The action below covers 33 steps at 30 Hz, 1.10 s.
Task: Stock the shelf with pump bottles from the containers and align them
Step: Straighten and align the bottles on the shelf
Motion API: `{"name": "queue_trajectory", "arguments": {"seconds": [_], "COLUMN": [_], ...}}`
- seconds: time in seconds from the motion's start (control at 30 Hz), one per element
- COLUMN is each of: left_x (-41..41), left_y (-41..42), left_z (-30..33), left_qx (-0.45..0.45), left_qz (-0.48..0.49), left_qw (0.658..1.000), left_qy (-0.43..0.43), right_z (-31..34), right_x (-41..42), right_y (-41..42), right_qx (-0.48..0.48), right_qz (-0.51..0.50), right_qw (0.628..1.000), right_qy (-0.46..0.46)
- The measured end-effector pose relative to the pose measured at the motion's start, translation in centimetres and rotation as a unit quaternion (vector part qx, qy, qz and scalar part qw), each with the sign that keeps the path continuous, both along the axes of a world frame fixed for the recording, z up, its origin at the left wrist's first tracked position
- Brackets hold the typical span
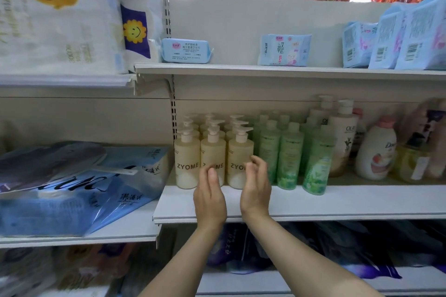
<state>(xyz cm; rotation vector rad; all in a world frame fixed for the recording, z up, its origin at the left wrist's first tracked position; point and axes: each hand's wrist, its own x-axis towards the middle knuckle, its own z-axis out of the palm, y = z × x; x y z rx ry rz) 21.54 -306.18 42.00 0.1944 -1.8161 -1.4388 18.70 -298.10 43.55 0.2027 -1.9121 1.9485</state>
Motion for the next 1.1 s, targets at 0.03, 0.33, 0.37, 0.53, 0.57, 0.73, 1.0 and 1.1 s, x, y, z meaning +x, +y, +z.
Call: {"name": "queue_trajectory", "arguments": {"seconds": [0.03,0.33,0.37,0.53,0.57,0.73,1.0,1.1], "left_x": [-0.2,-1.9,-2.0,-2.0,-1.8,-1.1,-3.2,-3.4], "left_y": [0.8,3.0,2.9,2.9,3.1,6.0,12.5,14.6], "left_z": [0.2,0.3,0.1,-0.1,-0.2,-0.4,0.8,1.4], "left_qx": [0.005,0.008,0.001,-0.018,-0.023,-0.045,0.065,0.067], "left_qz": [-0.023,-0.042,-0.038,-0.028,-0.024,-0.098,-0.278,-0.282], "left_qw": [1.000,0.998,0.999,0.999,0.999,0.993,0.949,0.949], "left_qy": [-0.013,-0.037,-0.036,-0.014,0.001,0.044,-0.132,-0.128], "right_z": [0.2,-0.9,-0.9,-0.7,-0.6,-0.2,-0.7,-0.9], "right_x": [-0.4,-2.8,-2.8,-2.3,-2.0,-1.0,-1.7,-2.1], "right_y": [0.5,2.5,2.6,3.4,3.8,7.2,13.0,14.9], "right_qx": [0.005,0.026,0.028,0.015,0.002,-0.068,-0.054,-0.037], "right_qz": [-0.007,0.072,0.075,0.072,0.058,-0.031,-0.170,-0.196], "right_qw": [1.000,0.992,0.992,0.995,0.997,0.997,0.983,0.980], "right_qy": [-0.016,-0.101,-0.098,-0.073,-0.059,-0.001,0.031,0.013]}}
